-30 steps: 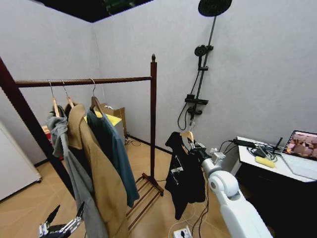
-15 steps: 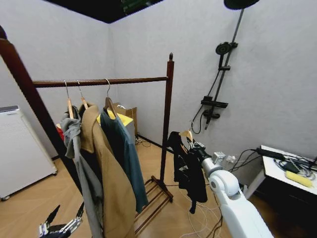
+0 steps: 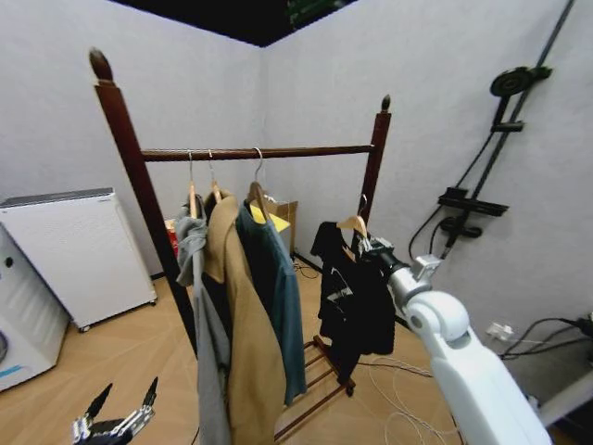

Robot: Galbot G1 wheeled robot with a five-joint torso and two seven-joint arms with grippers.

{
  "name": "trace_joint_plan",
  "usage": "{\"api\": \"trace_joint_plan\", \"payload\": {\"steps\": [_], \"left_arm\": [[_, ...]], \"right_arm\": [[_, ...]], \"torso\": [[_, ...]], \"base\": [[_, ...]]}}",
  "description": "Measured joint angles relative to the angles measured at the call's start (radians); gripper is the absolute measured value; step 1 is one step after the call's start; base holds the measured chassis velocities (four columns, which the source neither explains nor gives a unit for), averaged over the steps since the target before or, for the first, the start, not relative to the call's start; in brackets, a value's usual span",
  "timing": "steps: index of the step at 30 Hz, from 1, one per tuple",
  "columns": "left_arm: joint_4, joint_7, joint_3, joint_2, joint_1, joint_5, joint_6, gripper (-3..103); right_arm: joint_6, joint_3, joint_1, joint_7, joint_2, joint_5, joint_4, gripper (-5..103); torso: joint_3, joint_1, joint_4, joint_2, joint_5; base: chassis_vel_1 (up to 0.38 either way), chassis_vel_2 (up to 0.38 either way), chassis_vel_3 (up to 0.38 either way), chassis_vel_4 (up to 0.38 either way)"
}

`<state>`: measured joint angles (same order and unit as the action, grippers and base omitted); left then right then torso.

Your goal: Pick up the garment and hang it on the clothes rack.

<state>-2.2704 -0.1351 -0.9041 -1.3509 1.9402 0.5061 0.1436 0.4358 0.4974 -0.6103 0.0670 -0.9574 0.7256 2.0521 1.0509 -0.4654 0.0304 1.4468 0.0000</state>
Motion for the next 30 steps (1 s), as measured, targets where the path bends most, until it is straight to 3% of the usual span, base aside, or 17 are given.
{"api": "trace_joint_plan", "payload": {"steps": [2, 5, 13, 20, 30], "left_arm": [[0.0, 0.0, 0.0, 0.0, 0.0, 0.0, 0.0, 100], [0.0, 0.0, 0.0, 0.0, 0.0, 0.0, 0.0, 100], [0.0, 0.0, 0.0, 0.0, 0.0, 0.0, 0.0, 100], [0.0, 0.0, 0.0, 0.0, 0.0, 0.0, 0.0, 100], [0.0, 0.0, 0.0, 0.0, 0.0, 0.0, 0.0, 100]], "right_arm": [[0.025, -0.048, 0.1, 0.0, 0.015, 0.068, -0.028, 10], [0.03, -0.107, 0.195, 0.0, 0.017, 0.096, -0.08, 10], [0.038, -0.288, 0.455, -0.001, -0.023, 0.102, -0.23, 10], [0.085, -0.374, 0.517, 0.03, -0.051, 0.137, -0.269, 10], [0.122, -0.415, 0.523, 0.053, -0.047, 0.195, -0.297, 10]], "torso": [[0.0, 0.0, 0.0002, 0.0, 0.0001], [0.0, 0.0, 0.0004, 0.0, 0.0002], [0.0, 0.0, 0.0001, 0.0, -0.0001], [0.0, 0.0, 0.0, 0.0, -0.0002], [0.0, 0.0, 0.0001, 0.0, -0.0001]], "base": [[0.0, 0.0, 0.0, 0.0], [0.0, 0.0, 0.0, 0.0], [0.0, 0.0, 0.0, 0.0], [0.0, 0.0, 0.0, 0.0], [0.0, 0.0, 0.0, 0.0]]}}
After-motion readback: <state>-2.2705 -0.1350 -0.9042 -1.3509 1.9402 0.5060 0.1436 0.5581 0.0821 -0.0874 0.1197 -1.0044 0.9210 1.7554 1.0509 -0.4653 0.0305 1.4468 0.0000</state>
